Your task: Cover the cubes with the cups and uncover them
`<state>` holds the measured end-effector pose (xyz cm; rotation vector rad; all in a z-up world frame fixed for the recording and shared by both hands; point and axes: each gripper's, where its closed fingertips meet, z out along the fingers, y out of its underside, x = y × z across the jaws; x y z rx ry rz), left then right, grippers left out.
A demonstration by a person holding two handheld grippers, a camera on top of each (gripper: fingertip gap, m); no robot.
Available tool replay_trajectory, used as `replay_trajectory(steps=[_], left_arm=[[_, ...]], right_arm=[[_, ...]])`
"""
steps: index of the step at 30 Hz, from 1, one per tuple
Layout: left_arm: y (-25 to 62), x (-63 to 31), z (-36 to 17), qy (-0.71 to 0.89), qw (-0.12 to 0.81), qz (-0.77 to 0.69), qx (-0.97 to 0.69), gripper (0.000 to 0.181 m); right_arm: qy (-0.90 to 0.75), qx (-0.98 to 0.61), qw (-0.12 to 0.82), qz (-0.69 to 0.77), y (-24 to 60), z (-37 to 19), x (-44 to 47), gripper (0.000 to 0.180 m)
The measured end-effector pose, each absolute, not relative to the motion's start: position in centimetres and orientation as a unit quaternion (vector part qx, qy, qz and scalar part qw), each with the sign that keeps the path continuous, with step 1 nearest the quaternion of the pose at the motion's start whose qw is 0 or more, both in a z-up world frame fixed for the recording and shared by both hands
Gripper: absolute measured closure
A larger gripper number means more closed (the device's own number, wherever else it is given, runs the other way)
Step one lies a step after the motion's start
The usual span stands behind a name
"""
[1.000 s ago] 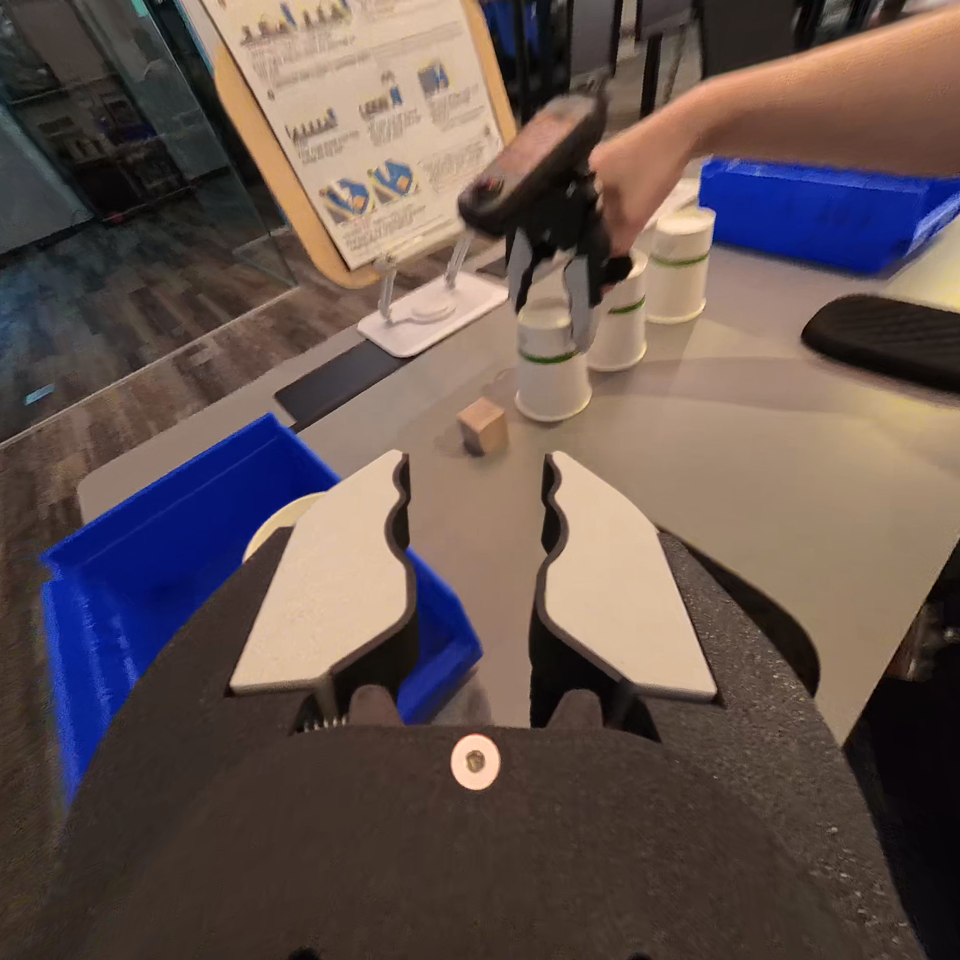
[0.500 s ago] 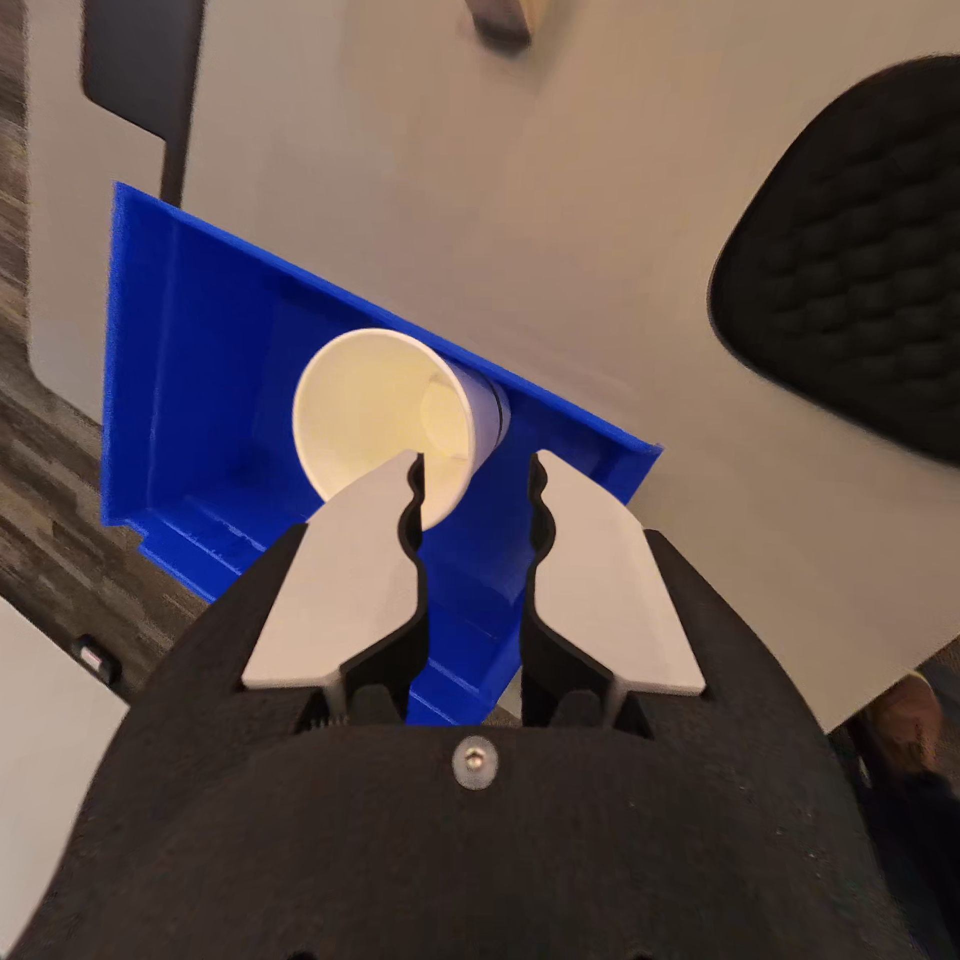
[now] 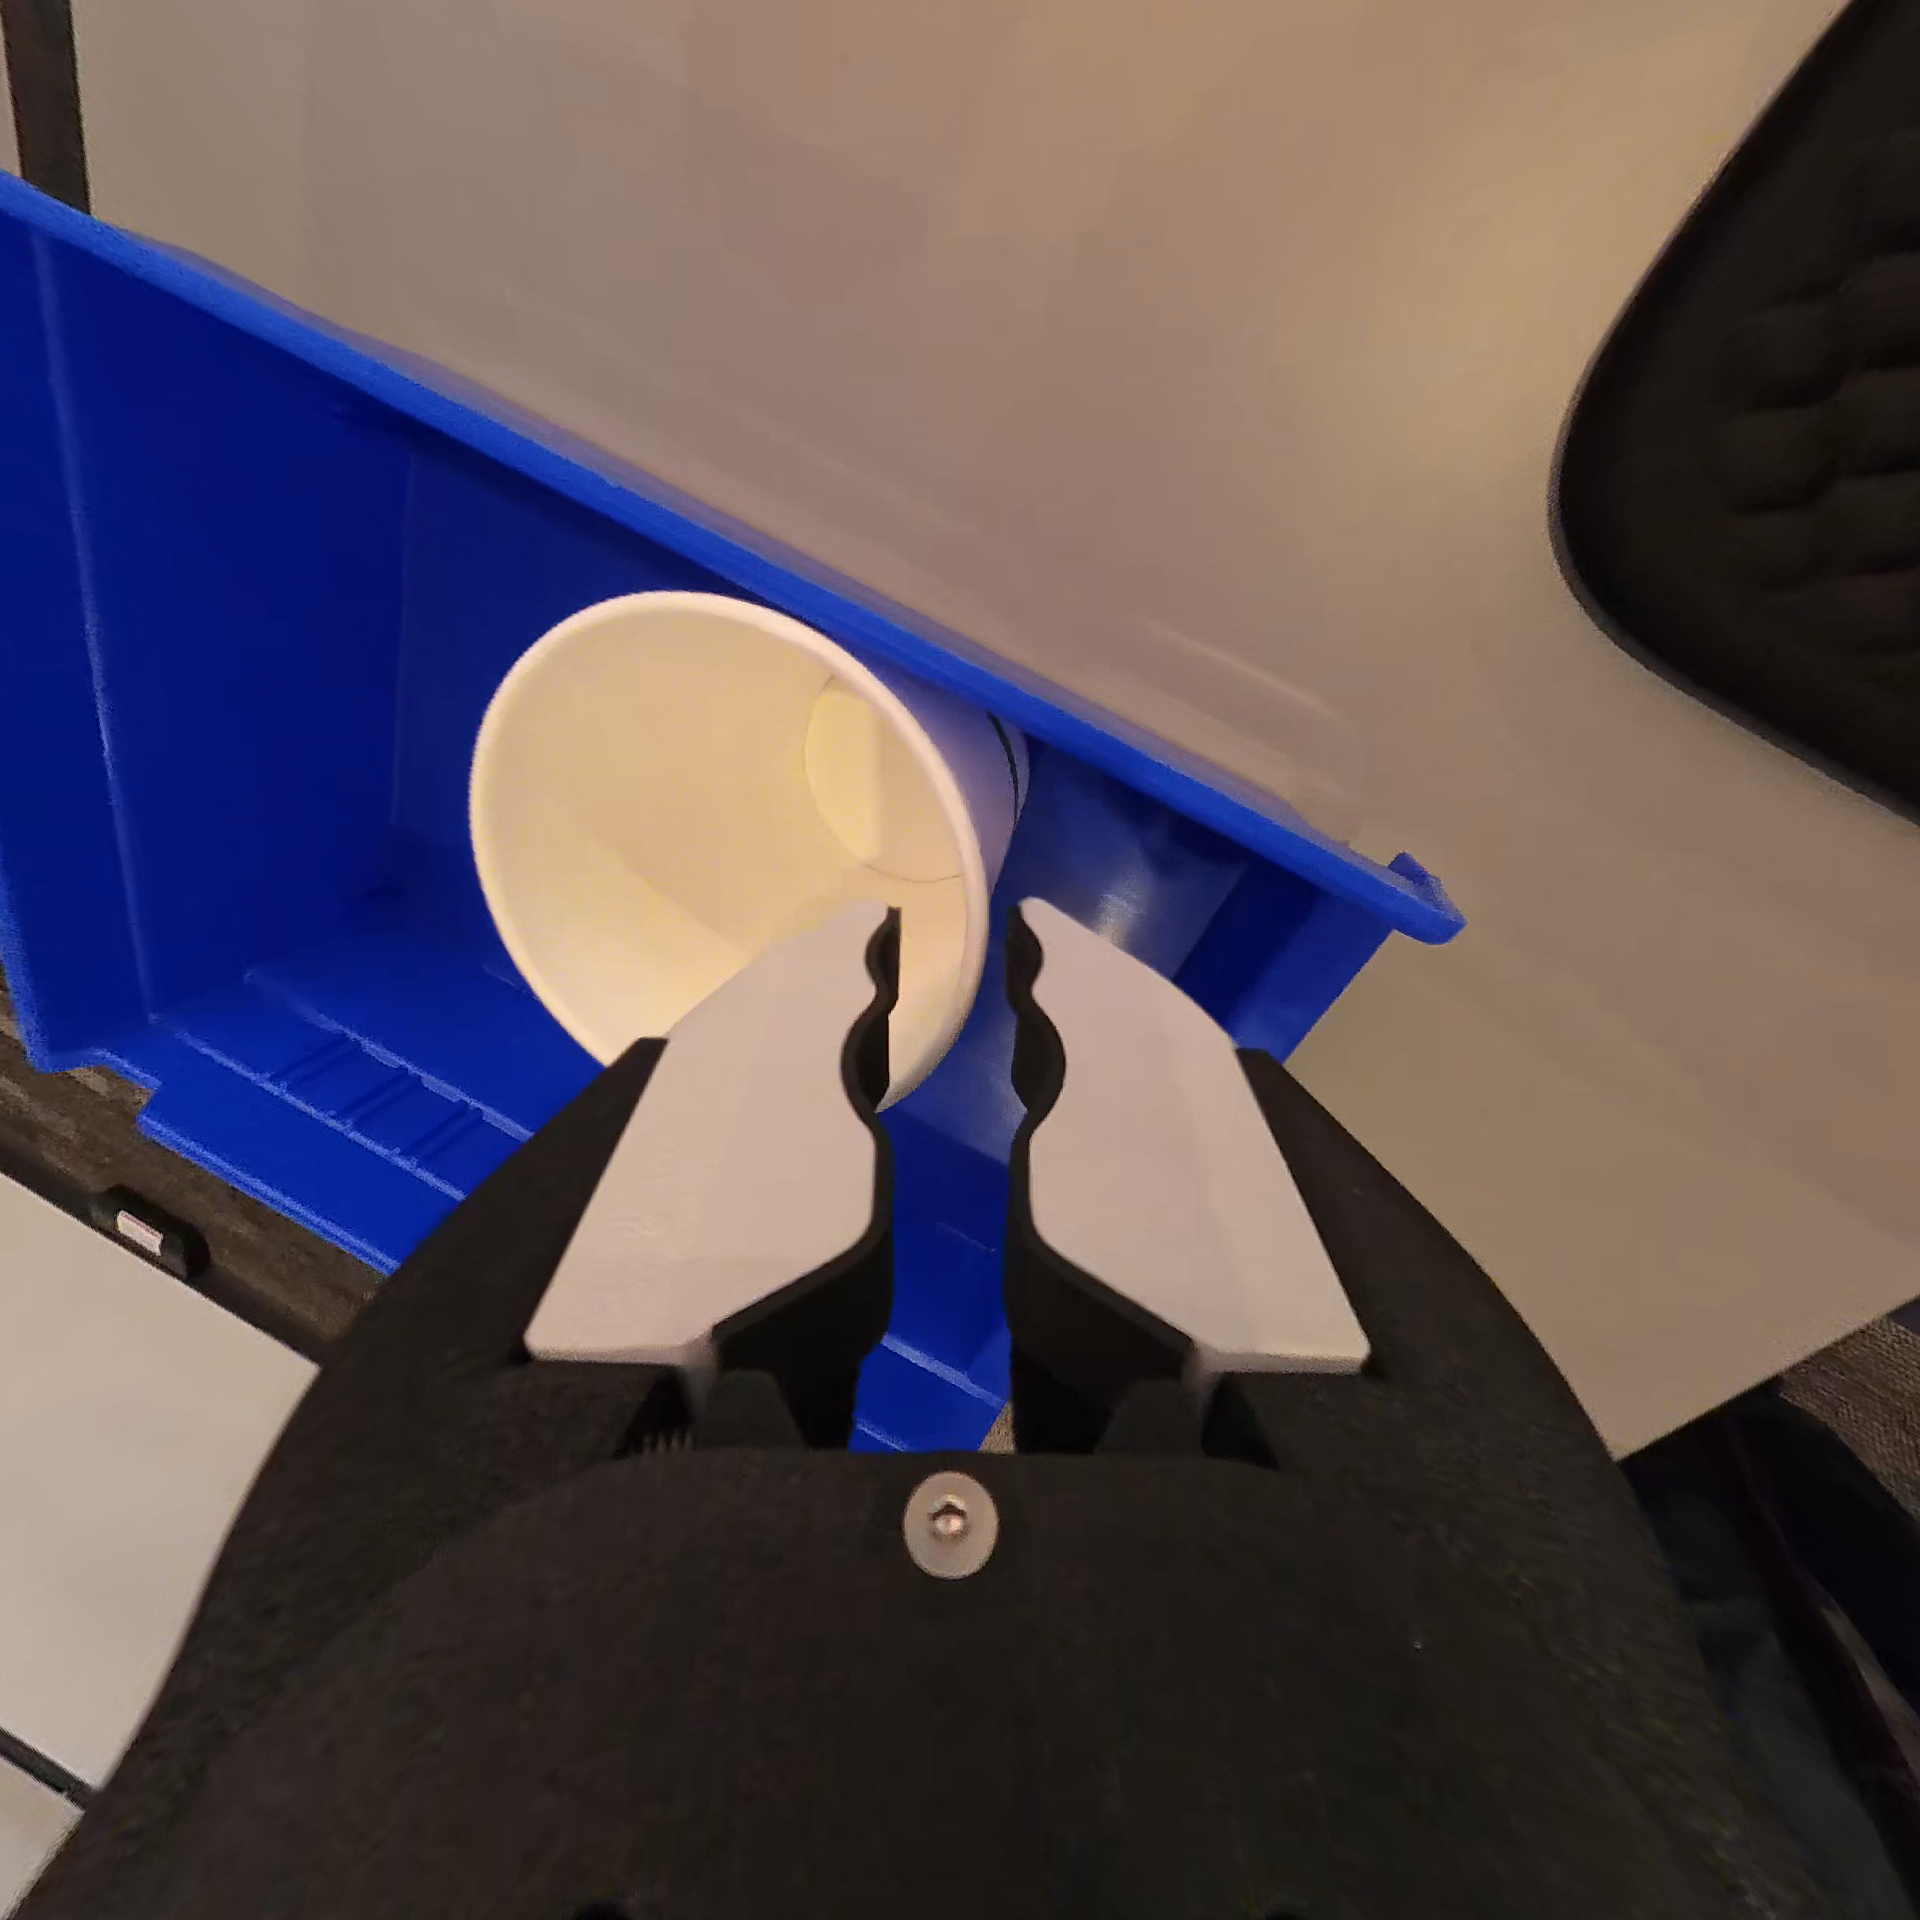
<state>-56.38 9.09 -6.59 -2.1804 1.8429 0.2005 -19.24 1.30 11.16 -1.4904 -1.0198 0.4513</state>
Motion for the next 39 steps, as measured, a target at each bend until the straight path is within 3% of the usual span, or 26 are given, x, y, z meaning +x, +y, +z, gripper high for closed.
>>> replay_trajectory(steps=[4,14,26,39], left_arm=[[9.2,-56.2,-6.9,0.633,0.146,0.058,-0.758,0.176],[9.2,-56.1,-5.6,0.614,0.187,0.034,-0.766,0.181],[5.5,-51.6,9.0,0.541,0.471,-0.138,-0.683,0.180],[-2.0,-43.1,14.7,0.542,0.554,-0.348,-0.527,0.181]], right_arm=[[-0.442,-0.652,0.585,0.193,1.9,10.1,-19.0,0.102],[-0.445,-0.658,0.572,0.204,2.3,9.1,-19.2,0.102],[-0.461,-0.649,0.561,0.229,2.5,8.6,-21.1,0.104],[-0.523,-0.591,0.567,0.238,0.9,10.9,-27.1,0.102]])
